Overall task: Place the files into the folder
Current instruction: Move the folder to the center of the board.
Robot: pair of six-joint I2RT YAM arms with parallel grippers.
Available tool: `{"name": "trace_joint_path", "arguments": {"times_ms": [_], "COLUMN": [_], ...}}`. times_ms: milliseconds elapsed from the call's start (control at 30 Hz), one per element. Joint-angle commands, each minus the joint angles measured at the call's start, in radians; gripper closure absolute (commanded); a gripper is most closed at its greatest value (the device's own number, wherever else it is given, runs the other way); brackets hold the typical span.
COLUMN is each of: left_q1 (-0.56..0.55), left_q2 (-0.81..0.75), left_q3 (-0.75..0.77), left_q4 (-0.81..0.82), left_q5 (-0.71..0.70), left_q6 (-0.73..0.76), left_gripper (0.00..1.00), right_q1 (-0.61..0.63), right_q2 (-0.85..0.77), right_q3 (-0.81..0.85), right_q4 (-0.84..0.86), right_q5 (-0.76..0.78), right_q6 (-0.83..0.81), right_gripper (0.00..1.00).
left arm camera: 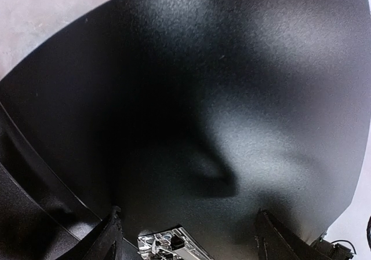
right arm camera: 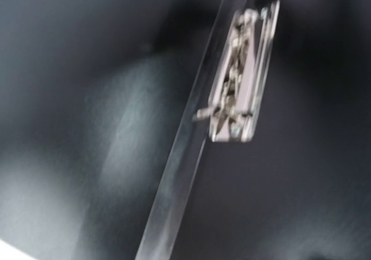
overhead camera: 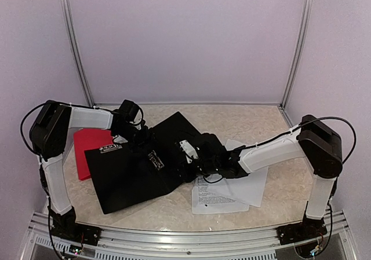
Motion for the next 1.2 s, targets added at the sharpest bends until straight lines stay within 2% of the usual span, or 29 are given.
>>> {"name": "trace_joint_path", "arguments": {"times_ms": [0,133,367,633,1000,1167], "left_q1": [0.004,0.002,-0.028,-0.103,-0.163,-0.185], "left_q2": [0.025,0.031,0.019,-0.049,-0.09,-0.105], "left_q3": [0.004,-0.016,-0.099,-0.148,-0.217,-0.211], "left_q4": [0.009,0.039,0.12,0.094,0.123,0.103], "left_q5": [0.034,0.08,0.148,0.064,-0.002,-0.039], "left_q6": [0.032,0.042,-0.011,-0.056,-0.164,-0.17], "left_gripper": [0.26,0.28,0.35,0.38,0.42,0.42], "right_q1": [-0.005,-0.006,-0.006,-0.025,-0.093,-0.094], "right_q2": [-0.01,-0.049,-0.115,-0.117,-0.088,-0.153], "right_q3": [-0.062,-0.135,-0.16,-0.12,-0.213,-0.225], "right_q4": [0.085,0.112,0.027,-0.149,-0.082,-0.193], "right_q5": [-0.105,-0.136,-0.097,-0.095,-0.242,-0.249], "right_q6": [0.077,0.106,0.092,0.076,0.174,0.124], "right_gripper": [0.68,0.69,0.69,0.69,0.7,0.69]}}
